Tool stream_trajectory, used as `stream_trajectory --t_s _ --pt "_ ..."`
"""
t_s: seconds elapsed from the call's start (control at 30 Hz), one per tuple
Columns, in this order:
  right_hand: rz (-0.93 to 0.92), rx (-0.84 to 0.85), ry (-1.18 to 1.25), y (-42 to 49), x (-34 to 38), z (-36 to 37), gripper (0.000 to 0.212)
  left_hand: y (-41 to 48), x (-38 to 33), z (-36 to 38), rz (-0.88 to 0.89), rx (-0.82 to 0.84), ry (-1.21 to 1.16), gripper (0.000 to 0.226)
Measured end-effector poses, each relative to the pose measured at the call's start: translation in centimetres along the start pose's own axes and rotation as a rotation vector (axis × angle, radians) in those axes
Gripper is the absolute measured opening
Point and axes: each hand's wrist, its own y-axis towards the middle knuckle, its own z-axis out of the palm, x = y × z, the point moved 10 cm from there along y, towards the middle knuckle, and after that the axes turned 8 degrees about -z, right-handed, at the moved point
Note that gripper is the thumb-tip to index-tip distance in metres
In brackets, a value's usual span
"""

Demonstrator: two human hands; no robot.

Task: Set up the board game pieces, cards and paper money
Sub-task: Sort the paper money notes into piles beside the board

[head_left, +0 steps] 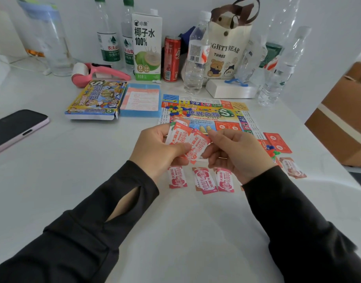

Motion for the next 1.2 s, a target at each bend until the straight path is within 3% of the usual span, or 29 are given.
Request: stream_trajectory --t_s 0.2,0.37,0.5,0.67,0.77,0.97,1.2 --pt "0.089 0.115 0.207 -0.3 -0.7 0.9 0.017 -0.4 -0.8 0.7 0.049 0.069 0.052 0.027" --pt "0.201 0.199 0.343 -0.6 -1.7 1.5 0.029 -0.3 -1.0 1.0 0.072 0.109 0.07 0.027" --pt "0.242 0.206 0.315 -0.7 -2.2 1.5 0.015 -0.3 -0.8 1.3 0.074 0.132 0.093 0.028" --pt "0.0 0.029 -0.046 0.0 -0.2 -0.4 0.021 0.2 0.4 1.3 -0.01 0.136 0.033 0.024" --pt "-0.154 -0.112 -0.19 -0.2 1.6 -1.1 0.014 0.4 1.2 1.6 -0.065 0.15 -0.012 0.022" --pt "-0.243 -0.419 -0.006 -0.7 2.3 -4.8 0.016 1.0 1.4 -0.3 -0.076 0.014 -0.123 0.025" --pt "-0.255 -0.48 0.032 -0.9 2.3 -5.5 0.016 1.2 1.5 -2.4 -0.054 -0.121 -0.2 0.021"
